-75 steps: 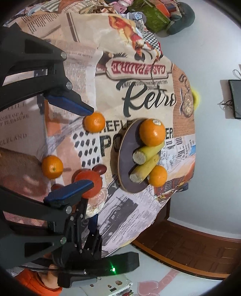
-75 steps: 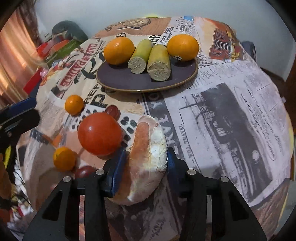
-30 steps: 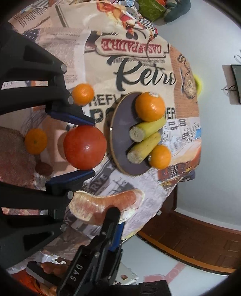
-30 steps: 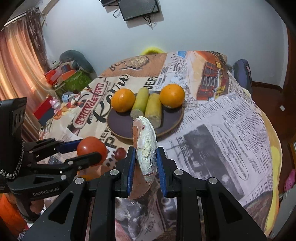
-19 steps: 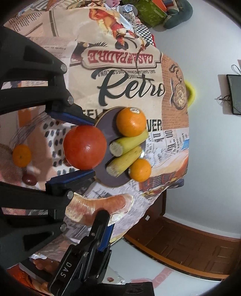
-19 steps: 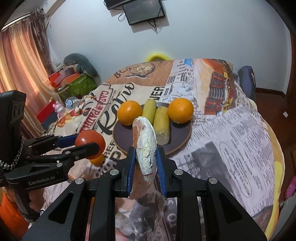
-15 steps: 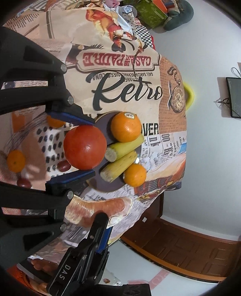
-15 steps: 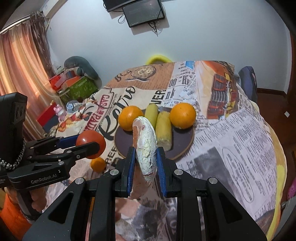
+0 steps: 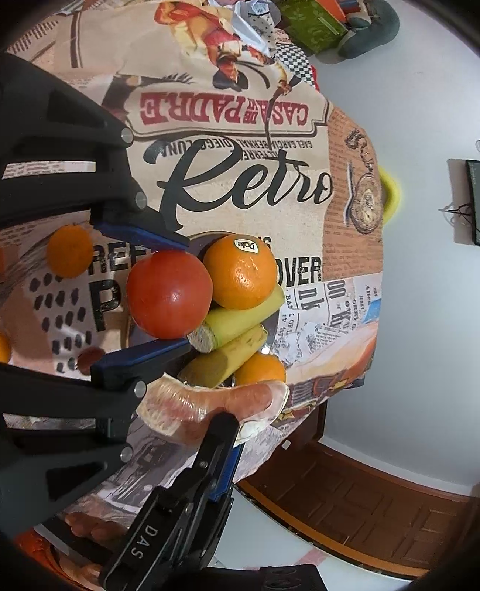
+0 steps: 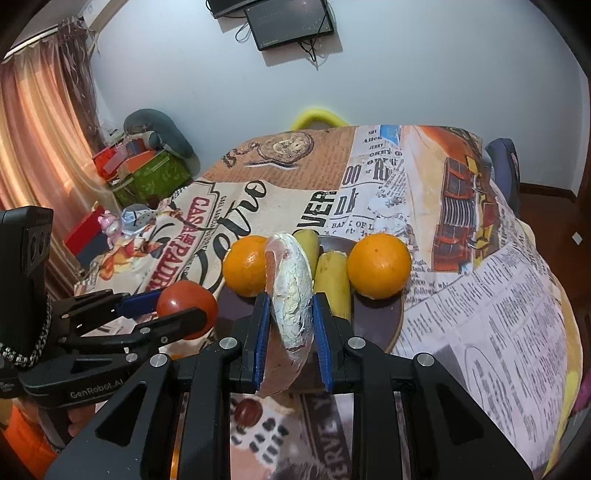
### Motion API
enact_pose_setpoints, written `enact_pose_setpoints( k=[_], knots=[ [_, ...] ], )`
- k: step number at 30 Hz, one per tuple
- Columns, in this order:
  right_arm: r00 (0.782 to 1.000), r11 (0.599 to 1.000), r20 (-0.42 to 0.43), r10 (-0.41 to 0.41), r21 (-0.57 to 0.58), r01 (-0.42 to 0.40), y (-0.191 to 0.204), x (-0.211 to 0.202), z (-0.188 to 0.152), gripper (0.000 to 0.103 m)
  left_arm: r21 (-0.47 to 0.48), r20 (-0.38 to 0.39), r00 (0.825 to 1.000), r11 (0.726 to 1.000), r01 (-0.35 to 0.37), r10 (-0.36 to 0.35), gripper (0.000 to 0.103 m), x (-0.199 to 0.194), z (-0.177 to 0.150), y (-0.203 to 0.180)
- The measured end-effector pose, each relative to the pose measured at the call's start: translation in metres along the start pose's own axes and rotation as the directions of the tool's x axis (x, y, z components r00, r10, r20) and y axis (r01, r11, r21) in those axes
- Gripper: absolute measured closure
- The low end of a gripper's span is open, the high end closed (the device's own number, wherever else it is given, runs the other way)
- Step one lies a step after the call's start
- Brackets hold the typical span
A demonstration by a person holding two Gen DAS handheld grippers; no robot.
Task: Organize fruits
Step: 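Carry the tomato and grapefruit segment over the plate and lower them with both tools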
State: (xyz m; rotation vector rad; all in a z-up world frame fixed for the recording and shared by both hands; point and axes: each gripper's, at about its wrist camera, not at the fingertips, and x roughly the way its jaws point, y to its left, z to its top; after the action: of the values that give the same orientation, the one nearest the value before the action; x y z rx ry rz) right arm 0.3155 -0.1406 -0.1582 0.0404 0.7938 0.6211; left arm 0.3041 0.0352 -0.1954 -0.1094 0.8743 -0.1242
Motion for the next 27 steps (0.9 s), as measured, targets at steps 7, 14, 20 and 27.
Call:
enact_pose_setpoints(
  k=[7, 14, 20, 27],
  knots=[
    [0.999, 0.999, -0.048, -0.002, -0.033, 0.000, 0.000, 0.025, -0.003, 0.082, -0.007, -0.034, 0.999, 1.000, 0.008, -0.008, 0.055, 0.025, 0.006, 0.008],
    [0.998, 0.999, -0.064, 0.006, -0.033, -0.008, -0.004, 0.037, -0.003, 0.082, 0.011, -0.051, 0.999, 1.000, 0.008, -0.008, 0.055, 0.037, 0.006, 0.005],
    [0.997, 0.999, -0.079, 0.007, -0.052, -0.011, -0.005, 0.038, -0.002, 0.081, 0.007, -0.049, 0.999, 1.000, -0.008, 0.008, 0.055, 0.042, 0.006, 0.005],
    [0.996, 0.998, -0.093, -0.011, -0.066, 0.005, -0.004, 0.035, -0.005, 0.075, -0.009, -0.025, 1.000, 1.000, -0.015, 0.015, 0.041, 0.033, 0.008, 0.004]
  ],
)
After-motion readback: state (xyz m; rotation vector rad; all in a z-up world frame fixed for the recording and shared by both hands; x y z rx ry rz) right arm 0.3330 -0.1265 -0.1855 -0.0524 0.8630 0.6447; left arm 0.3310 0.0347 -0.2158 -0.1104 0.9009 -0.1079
